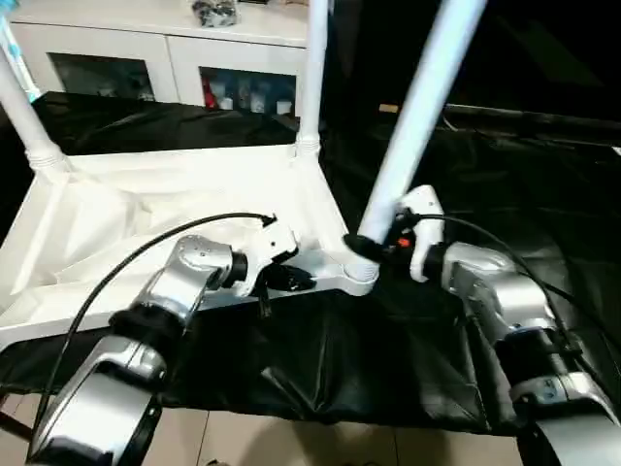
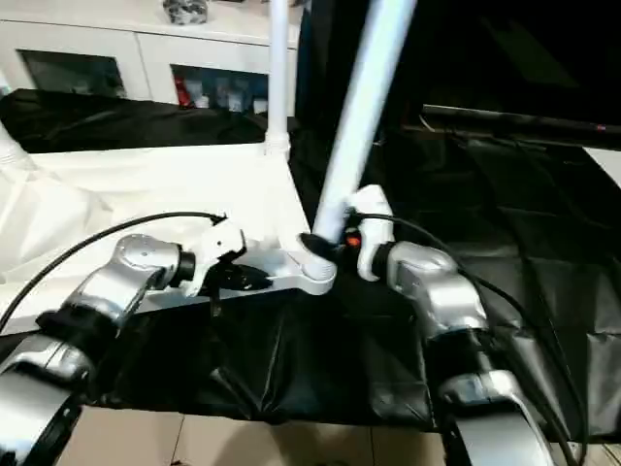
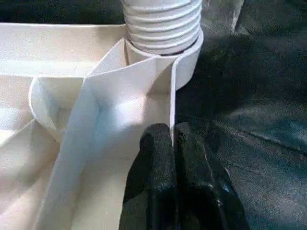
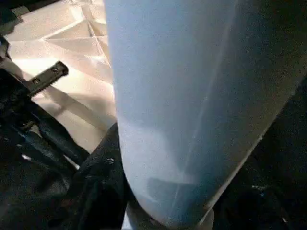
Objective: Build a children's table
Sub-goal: Insert table leg to table base
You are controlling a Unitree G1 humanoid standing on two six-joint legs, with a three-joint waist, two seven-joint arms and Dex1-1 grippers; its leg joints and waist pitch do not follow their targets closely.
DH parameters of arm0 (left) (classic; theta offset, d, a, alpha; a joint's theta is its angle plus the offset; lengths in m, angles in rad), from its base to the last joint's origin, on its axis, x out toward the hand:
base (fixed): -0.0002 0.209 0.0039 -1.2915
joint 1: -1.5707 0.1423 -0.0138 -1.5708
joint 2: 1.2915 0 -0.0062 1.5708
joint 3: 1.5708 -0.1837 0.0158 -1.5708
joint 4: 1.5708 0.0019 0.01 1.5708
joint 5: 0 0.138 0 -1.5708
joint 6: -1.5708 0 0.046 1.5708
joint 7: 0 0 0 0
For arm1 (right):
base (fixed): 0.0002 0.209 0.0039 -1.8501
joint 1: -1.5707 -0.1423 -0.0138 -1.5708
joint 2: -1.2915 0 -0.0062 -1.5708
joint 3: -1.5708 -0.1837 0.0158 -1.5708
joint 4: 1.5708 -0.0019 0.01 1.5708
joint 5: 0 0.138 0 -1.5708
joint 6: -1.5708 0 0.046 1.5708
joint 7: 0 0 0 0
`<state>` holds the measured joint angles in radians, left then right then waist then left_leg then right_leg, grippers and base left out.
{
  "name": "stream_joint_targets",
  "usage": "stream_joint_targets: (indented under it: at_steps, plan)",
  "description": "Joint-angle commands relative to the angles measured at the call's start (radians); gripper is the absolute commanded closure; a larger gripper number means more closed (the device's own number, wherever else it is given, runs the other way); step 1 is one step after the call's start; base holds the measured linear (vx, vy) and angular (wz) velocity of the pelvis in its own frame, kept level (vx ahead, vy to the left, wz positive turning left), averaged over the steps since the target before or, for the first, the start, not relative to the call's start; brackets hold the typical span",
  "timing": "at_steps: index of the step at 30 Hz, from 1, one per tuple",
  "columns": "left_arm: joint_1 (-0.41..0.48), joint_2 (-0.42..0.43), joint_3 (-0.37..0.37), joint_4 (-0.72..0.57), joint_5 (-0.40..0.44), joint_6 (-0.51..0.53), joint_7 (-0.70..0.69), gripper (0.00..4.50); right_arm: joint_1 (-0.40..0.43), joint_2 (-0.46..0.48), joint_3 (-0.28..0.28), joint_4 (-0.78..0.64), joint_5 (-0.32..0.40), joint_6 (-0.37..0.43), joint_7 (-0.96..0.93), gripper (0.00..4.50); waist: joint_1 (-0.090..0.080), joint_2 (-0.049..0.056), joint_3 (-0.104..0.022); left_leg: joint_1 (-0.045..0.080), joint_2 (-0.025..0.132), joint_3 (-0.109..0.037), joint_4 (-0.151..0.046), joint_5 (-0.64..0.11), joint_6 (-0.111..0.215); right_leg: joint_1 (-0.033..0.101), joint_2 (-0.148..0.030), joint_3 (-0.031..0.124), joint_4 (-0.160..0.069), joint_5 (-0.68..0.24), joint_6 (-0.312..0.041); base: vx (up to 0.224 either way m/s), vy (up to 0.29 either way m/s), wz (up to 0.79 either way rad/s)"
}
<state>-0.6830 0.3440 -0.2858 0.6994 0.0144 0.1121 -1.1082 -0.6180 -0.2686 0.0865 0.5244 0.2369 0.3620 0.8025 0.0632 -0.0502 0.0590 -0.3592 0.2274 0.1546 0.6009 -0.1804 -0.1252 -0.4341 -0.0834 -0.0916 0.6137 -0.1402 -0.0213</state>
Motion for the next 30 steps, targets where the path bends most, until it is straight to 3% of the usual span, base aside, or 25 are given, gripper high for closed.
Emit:
stream_joint_targets:
  at_steps: [1, 4, 5, 12, 18, 25, 30]
  plan:
    - [0.025, 0.003, 0.012, -0.065, -0.026, 0.038, -0.009, 4.50, -0.019, -0.004, 0.000, 0.032, -0.012, -0.011, 0.000, 2.61, 0.008, -0.001, -0.081, -0.007, -0.005, 0.017, -0.066, -0.176, 0.027, 0.079, -0.048, 0.040, -0.066, -0.291, -0.175, 0.000, 0.000, 0.00]
    - [0.056, 0.007, 0.010, -0.120, -0.030, 0.064, -0.002, 4.50, -0.031, -0.002, 0.006, 0.067, -0.022, -0.023, 0.003, 2.61, -0.001, -0.002, -0.079, -0.007, -0.004, 0.019, -0.066, -0.171, 0.033, 0.078, -0.048, 0.041, -0.066, -0.279, -0.180, 0.000, 0.000, 0.00]
    - [0.073, 0.011, 0.004, -0.148, -0.027, 0.079, 0.001, 4.50, -0.037, 0.000, 0.009, 0.082, -0.027, -0.031, 0.005, 2.61, -0.004, -0.006, -0.078, -0.007, -0.005, 0.019, -0.066, -0.176, 0.035, 0.077, -0.047, 0.041, -0.068, -0.290, -0.179, 0.000, 0.000, 0.00]
    - [0.127, 0.012, 0.007, -0.290, -0.016, 0.216, 0.058, 4.50, -0.061, 0.004, 0.008, 0.138, -0.039, -0.057, 0.018, 2.61, -0.010, -0.006, -0.074, -0.004, -0.005, 0.020, -0.067, -0.207, 0.031, 0.072, -0.045, 0.040, -0.078, -0.371, -0.151, 0.000, 0.000, 0.00]
    - [0.127, 0.011, 0.011, -0.306, -0.003, 0.220, 0.094, 4.50, -0.058, -0.005, 0.005, 0.161, -0.035, -0.069, 0.038, 2.61, -0.008, -0.004, -0.076, -0.004, -0.008, 0.018, -0.067, -0.214, 0.032, 0.071, -0.043, 0.038, -0.081, -0.385, -0.136, 0.000, 0.000, 0.00]
    - [0.128, 0.011, 0.022, -0.325, -0.009, 0.241, 0.116, 4.50, -0.027, -0.015, -0.027, 0.159, -0.009, -0.069, 0.047, 2.61, -0.005, -0.001, -0.078, -0.005, -0.007, 0.019, -0.067, -0.198, 0.037, 0.072, -0.042, 0.039, -0.076, -0.333, -0.155, 0.000, 0.000, 0.00]
    - [0.122, 0.012, 0.034, -0.323, -0.023, 0.239, 0.116, 4.50, 0.006, 0.000, -0.100, 0.182, 0.046, -0.092, 0.031, 2.61, -0.002, 0.004, -0.080, -0.004, -0.007, 0.019, -0.067, -0.206, 0.037, 0.073, -0.042, 0.040, -0.077, -0.317, -0.165, 0.000, 0.000, 0.00]
